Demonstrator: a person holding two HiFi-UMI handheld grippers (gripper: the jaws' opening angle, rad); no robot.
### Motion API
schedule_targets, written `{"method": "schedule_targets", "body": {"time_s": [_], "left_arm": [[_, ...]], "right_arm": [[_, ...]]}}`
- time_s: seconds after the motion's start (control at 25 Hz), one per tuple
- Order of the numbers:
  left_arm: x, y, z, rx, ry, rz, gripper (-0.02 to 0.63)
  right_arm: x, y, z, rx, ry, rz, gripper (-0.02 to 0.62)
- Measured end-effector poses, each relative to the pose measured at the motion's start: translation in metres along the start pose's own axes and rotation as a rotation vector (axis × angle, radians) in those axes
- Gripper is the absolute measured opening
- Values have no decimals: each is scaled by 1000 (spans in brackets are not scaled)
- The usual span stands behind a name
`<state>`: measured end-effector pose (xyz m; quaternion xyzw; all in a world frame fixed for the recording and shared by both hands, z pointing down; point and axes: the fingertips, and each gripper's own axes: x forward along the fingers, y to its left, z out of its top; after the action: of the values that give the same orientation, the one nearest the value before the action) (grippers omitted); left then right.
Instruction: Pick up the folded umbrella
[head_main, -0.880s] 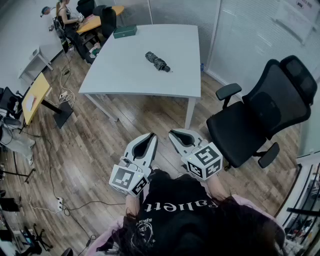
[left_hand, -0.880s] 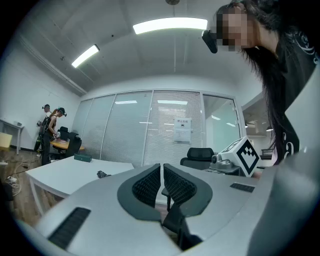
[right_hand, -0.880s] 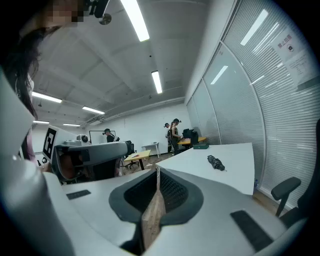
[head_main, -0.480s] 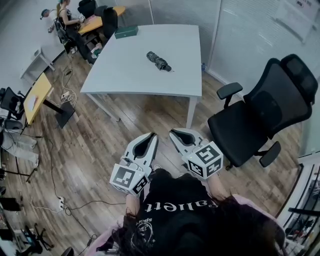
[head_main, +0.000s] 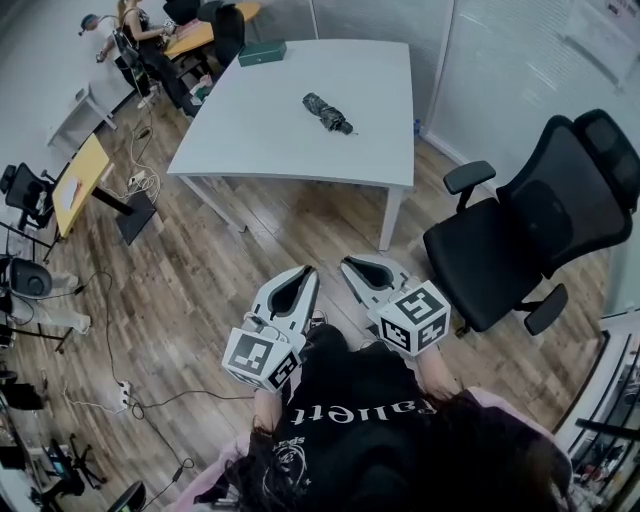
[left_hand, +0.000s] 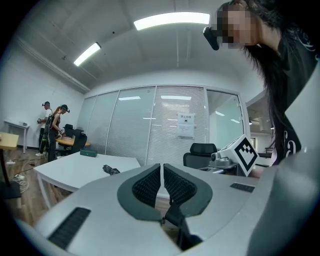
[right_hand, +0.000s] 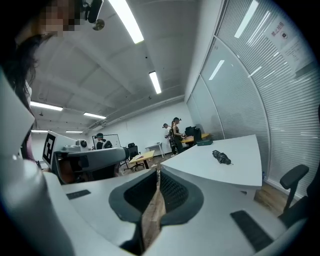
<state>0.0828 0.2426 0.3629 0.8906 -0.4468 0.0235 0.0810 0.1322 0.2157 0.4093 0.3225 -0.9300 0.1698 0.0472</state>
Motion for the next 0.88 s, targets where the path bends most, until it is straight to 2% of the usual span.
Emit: {"method": "schedule_targets", "body": {"time_s": [0.44, 0.88], "left_arm": [[12, 45, -7, -35, 6, 3, 37], [48, 157, 9, -44, 23, -25, 37]], "right_arm": [[50, -9, -3, 17, 49, 15, 34], [151, -40, 19, 63, 68, -39, 34]]}}
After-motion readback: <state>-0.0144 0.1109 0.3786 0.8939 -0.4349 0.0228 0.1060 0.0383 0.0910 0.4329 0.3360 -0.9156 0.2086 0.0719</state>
